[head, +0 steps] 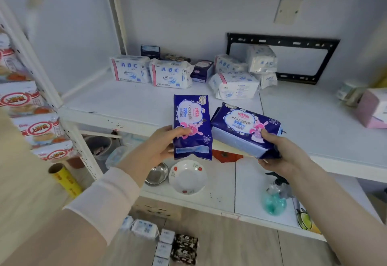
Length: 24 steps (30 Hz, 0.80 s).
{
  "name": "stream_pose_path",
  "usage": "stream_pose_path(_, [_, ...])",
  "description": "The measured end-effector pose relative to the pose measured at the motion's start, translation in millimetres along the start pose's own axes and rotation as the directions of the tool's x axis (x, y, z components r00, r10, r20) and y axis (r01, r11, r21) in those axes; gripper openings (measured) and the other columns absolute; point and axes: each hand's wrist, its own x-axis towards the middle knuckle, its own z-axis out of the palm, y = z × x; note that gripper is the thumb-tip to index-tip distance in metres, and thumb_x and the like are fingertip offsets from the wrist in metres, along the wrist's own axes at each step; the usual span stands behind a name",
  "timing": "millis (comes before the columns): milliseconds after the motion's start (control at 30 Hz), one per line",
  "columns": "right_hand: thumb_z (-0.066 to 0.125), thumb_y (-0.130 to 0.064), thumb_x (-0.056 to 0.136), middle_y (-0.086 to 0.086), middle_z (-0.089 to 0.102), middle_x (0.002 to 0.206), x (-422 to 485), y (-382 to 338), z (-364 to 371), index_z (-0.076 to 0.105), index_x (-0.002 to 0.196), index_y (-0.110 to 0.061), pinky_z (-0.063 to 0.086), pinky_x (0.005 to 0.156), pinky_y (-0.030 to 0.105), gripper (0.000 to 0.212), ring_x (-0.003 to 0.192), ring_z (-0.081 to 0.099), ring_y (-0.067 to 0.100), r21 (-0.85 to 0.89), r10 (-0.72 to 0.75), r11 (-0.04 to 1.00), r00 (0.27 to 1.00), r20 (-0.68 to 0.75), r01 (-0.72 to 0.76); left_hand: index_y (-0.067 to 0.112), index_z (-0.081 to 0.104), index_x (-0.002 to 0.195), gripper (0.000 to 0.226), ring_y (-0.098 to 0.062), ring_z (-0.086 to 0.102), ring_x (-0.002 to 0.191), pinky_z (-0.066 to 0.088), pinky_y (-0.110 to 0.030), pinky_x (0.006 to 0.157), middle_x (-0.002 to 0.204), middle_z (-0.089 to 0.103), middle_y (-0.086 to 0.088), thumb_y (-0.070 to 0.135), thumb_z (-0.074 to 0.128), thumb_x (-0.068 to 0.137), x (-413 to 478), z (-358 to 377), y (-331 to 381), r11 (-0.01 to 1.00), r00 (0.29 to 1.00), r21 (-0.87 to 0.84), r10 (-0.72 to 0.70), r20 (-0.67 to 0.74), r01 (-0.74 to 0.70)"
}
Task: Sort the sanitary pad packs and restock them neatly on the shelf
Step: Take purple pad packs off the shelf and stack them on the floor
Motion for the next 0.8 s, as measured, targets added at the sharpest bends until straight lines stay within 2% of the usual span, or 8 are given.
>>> stream_pose_path(67, [0.072,-0.02,0.078,0.003,0.065,0.085,-5.9,11.3,-5.9,0.058,0.092,-0.015,0.047,0.067,0.032,0.02,0.076,0.059,0.018,-0.008,-0.004,1.0,1.0,-0.013,0.004,0.009,0.056,0.118,0.043,-0.023,0.065,0.099,0.054,-0.039,0.085,0.107,0.068,-0.008,0.017,0.071,0.078,-9.4,-1.6,-11.9,0.999,0.999,0.003,-0.033,0.034,0.033])
stream_pose_path(167, [0.073,-0.021,0.077,0.002,0.066,0.087,-13.5,27.6,-14.7,0.058,0.101,-0.016,0.048,0.065,0.031,0.029,0.077,0.059,0.017,-0.022,-0.01,1.0,1.0,-0.029,0.01,0.008,0.057,0.117,0.04,-0.021,0.065,0.097,0.052,-0.04,0.088,0.103,0.069,-0.007,0.013,0.069,0.079,-23.6,-3.5,-31.4,0.998,0.995,-0.041,-0.053,0.079,0.057])
stream_pose_path(300, [0.072,-0.021,0.077,0.002,0.066,0.087,-23.8,47.5,-30.2,0.059,0.089,-0.016,0.048,0.071,0.031,0.018,0.08,0.059,0.016,-0.036,0.018,0.999,0.999,-0.028,-0.019,0.012,0.062,0.107,0.04,-0.024,0.063,0.103,0.049,-0.041,0.094,0.102,0.07,-0.008,0.027,0.072,0.071,-39.1,-3.4,-54.1,0.988,0.991,-0.13,-0.073,0.109,0.087])
stream_pose_path(400, [0.073,-0.02,0.076,0.002,0.066,0.087,-31.2,57.2,-42.1,0.059,0.088,-0.015,0.048,0.07,0.032,0.018,0.081,0.059,0.017,-0.029,0.038,0.999,0.999,-0.027,-0.039,0.013,0.062,0.104,0.037,-0.023,0.064,0.098,0.052,-0.041,0.089,0.098,0.071,-0.007,0.027,0.072,0.071,-51.6,1.2,-69.3,0.978,0.992,-0.177,-0.095,0.088,0.11])
stream_pose_path(533, [0.071,-0.017,0.078,0.003,0.064,0.084,-33.4,66.8,-57.0,0.059,0.088,-0.015,0.047,0.066,0.032,0.015,0.076,0.058,0.017,-0.073,0.046,0.996,0.999,-0.013,-0.046,0.01,0.058,0.114,0.05,-0.023,0.065,0.099,0.054,-0.037,0.082,0.105,0.07,-0.009,0.022,0.074,0.068,-65.0,8.7,-94.1,0.974,0.994,-0.197,-0.108,0.011,0.108])
stream_pose_path(633, [0.071,-0.013,0.078,0.004,0.065,0.087,-26.6,76.6,-70.1,0.059,0.089,-0.014,0.048,0.074,0.035,0.016,0.081,0.06,0.018,-0.091,0.074,0.993,0.997,0.018,-0.072,0.011,0.058,0.112,0.041,-0.022,0.065,0.097,0.053,-0.038,0.085,0.102,0.07,-0.007,0.017,0.071,0.074,-74.2,18.1,-121.1,0.965,0.991,-0.246,-0.114,-0.07,0.094])
stream_pose_path(733, [0.072,-0.014,0.077,0.004,0.066,0.092,-13.4,90.2,-86.8,0.058,0.102,-0.014,0.05,0.074,0.035,0.029,0.084,0.06,0.018,-0.152,0.129,0.981,0.991,0.044,-0.121,0.01,0.058,0.111,0.036,-0.018,0.067,0.088,0.055,-0.03,0.071,0.098,0.071,-0.005,0.017,0.067,0.077,-83.2,31.6,-154.7,0.955,0.978,-0.28,-0.148,-0.147,0.103])
stream_pose_path(800, [0.072,-0.015,0.077,0.002,0.066,0.088,-3.4,103.0,-101.2,0.057,0.103,-0.015,0.051,0.071,0.033,0.03,0.08,0.06,0.016,-0.21,0.157,0.967,0.986,0.047,-0.144,0.009,0.059,0.107,0.027,-0.017,0.067,0.084,0.055,-0.029,0.07,0.093,0.072,-0.005,0.013,0.065,0.081,-87.8,41.8,-182.0,0.941,0.959,-0.315,-0.196,-0.206,0.125])
